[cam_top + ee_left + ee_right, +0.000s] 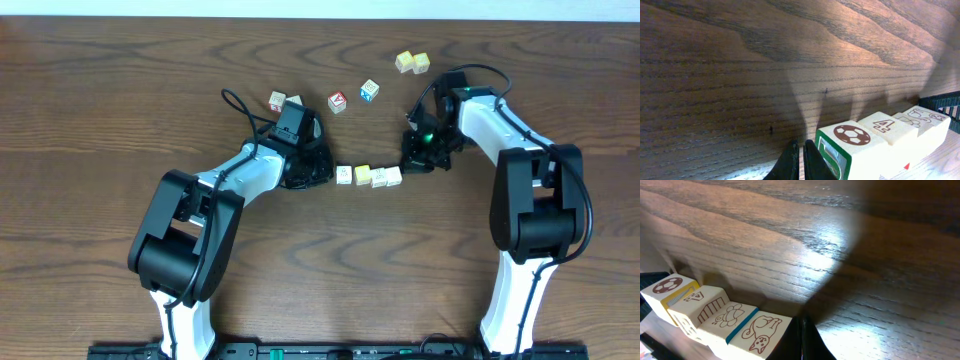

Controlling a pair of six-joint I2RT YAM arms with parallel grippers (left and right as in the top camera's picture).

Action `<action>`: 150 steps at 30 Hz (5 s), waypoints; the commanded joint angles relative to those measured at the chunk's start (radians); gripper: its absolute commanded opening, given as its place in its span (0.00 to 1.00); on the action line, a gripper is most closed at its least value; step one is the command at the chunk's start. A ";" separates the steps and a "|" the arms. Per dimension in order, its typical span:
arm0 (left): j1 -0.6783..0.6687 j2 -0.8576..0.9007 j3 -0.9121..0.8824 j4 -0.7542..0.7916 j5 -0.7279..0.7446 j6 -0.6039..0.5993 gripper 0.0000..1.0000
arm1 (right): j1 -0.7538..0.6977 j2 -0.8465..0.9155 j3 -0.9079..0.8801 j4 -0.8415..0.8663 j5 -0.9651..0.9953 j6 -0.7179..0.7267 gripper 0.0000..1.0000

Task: Lift 4 blocks

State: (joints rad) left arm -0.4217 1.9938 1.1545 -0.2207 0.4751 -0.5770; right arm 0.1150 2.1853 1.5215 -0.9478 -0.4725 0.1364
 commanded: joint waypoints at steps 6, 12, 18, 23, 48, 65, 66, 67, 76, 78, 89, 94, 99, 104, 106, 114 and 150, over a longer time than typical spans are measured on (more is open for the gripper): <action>-0.013 0.033 0.008 -0.010 0.003 0.000 0.07 | 0.004 -0.001 -0.005 0.003 0.042 0.061 0.01; -0.016 0.033 0.008 -0.010 0.003 -0.001 0.07 | 0.005 -0.001 -0.005 -0.021 0.043 0.113 0.01; -0.040 0.033 0.008 -0.017 0.003 -0.001 0.07 | 0.005 -0.001 -0.005 -0.040 0.042 0.156 0.01; -0.048 0.033 0.008 -0.017 0.003 -0.001 0.07 | 0.005 -0.001 -0.005 -0.040 0.042 0.186 0.01; 0.047 0.030 0.008 -0.088 0.006 0.091 0.07 | 0.009 -0.001 -0.005 0.011 0.145 0.252 0.01; 0.047 0.030 -0.024 -0.142 -0.121 0.135 0.07 | 0.033 -0.001 0.002 -0.250 0.155 0.135 0.01; 0.047 0.030 -0.032 -0.141 -0.129 0.135 0.07 | 0.046 -0.001 0.000 -0.247 0.154 0.136 0.01; 0.047 0.030 -0.035 -0.141 -0.129 0.135 0.07 | 0.060 -0.001 -0.003 -0.234 0.155 0.136 0.01; 0.047 0.030 -0.036 -0.145 -0.129 0.136 0.07 | 0.161 -0.001 -0.012 -0.131 0.181 0.141 0.01; 0.046 0.030 -0.036 -0.145 -0.129 0.136 0.07 | 0.175 -0.001 -0.012 -0.117 0.204 0.158 0.01; 0.045 0.030 -0.038 -0.145 -0.129 0.139 0.08 | 0.225 -0.001 -0.012 -0.104 0.244 0.207 0.01; 0.045 0.030 -0.038 -0.145 -0.129 0.139 0.08 | 0.235 -0.001 -0.011 -0.107 0.243 0.208 0.01; 0.045 0.030 -0.038 -0.145 -0.129 0.139 0.07 | 0.235 -0.001 -0.011 -0.107 0.244 0.208 0.01; 0.045 0.030 -0.038 -0.145 -0.129 0.139 0.07 | 0.228 -0.015 0.003 -0.119 0.250 0.207 0.01; 0.045 0.030 -0.038 -0.145 -0.129 0.139 0.08 | 0.221 -0.035 0.010 -0.132 0.270 0.207 0.01; 0.045 0.030 -0.038 -0.145 -0.129 0.139 0.07 | 0.135 -0.152 0.026 -0.153 0.336 0.207 0.01; 0.045 0.030 -0.038 -0.153 -0.129 0.139 0.07 | 0.186 -0.051 0.021 0.166 0.341 0.141 0.01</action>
State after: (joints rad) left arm -0.3817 1.9839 1.1664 -0.3405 0.4622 -0.4625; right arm 0.2993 2.1326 1.5379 -0.7837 -0.1844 0.2565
